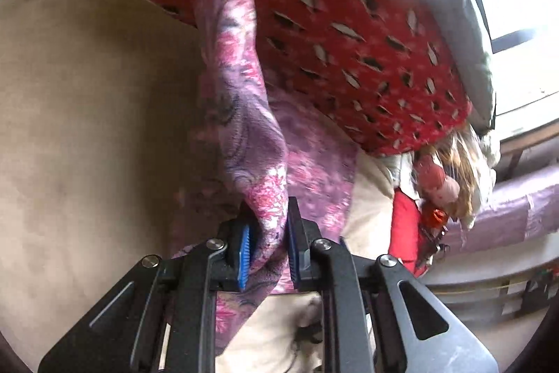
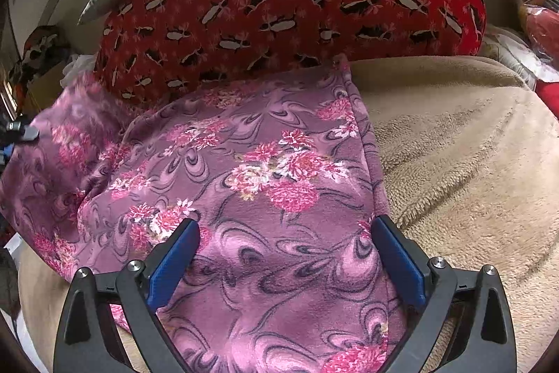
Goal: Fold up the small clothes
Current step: 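Fold the lifted side over the garment with the left gripper and release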
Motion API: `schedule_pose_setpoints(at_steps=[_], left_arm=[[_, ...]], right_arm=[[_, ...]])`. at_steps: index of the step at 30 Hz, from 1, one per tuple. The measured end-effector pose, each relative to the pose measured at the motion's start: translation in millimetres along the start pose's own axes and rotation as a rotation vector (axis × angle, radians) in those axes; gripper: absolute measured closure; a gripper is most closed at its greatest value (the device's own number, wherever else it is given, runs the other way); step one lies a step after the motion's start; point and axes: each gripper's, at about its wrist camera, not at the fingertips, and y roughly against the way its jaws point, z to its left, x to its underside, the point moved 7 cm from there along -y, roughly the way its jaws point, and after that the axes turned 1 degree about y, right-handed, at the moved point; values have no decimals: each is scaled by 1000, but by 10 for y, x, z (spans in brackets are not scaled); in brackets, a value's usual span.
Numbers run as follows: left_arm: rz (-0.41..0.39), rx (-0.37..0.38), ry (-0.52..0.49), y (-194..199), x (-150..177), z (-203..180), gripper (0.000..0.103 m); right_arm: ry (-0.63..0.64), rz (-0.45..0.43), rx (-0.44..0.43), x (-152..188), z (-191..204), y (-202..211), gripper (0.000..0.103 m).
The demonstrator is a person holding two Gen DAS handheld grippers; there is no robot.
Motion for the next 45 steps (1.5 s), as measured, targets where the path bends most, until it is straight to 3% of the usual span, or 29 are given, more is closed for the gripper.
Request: schedule_pose_setpoints(at_steps=[7, 10, 15, 17, 19, 22, 24, 26, 31, 33, 38, 45], left_arm=[[83, 32, -40, -467, 172, -454, 91], [138, 37, -58, -728, 274, -565, 98], [217, -31, -49, -1149, 423, -472, 98], [231, -24, -20, -1197, 461, -399, 98], [222, 4, -17, -1107, 472, -383, 98], [204, 59, -41, -840, 485, -381, 89], [165, 60, -54, -650, 480, -308, 69], [106, 32, -44, -457, 453, -106, 58], [81, 31, 75, -289, 380, 379, 59], [63, 6, 60, -276, 355, 415, 58], [49, 56, 63, -181, 313, 405, 58], [46, -20, 58, -209, 240, 668, 58]], right_arm=[[-27, -14, -40, 6, -32, 8, 3], [-46, -22, -67, 2, -59, 20, 3], [-56, -29, -82, 4, -64, 29, 3], [-56, -30, -81, 6, -66, 31, 3], [-57, -29, -83, 9, -69, 32, 3], [-61, -29, -89, 11, -75, 35, 3], [-59, -28, -87, 11, -70, 32, 3], [-52, -23, -75, 9, -63, 18, 3], [-25, -9, -39, -1, -27, -23, 3], [-9, 1, -18, 4, -9, -38, 3], [17, 30, 20, 8, 12, -65, 3], [43, 117, 70, -69, 52, 1, 6]])
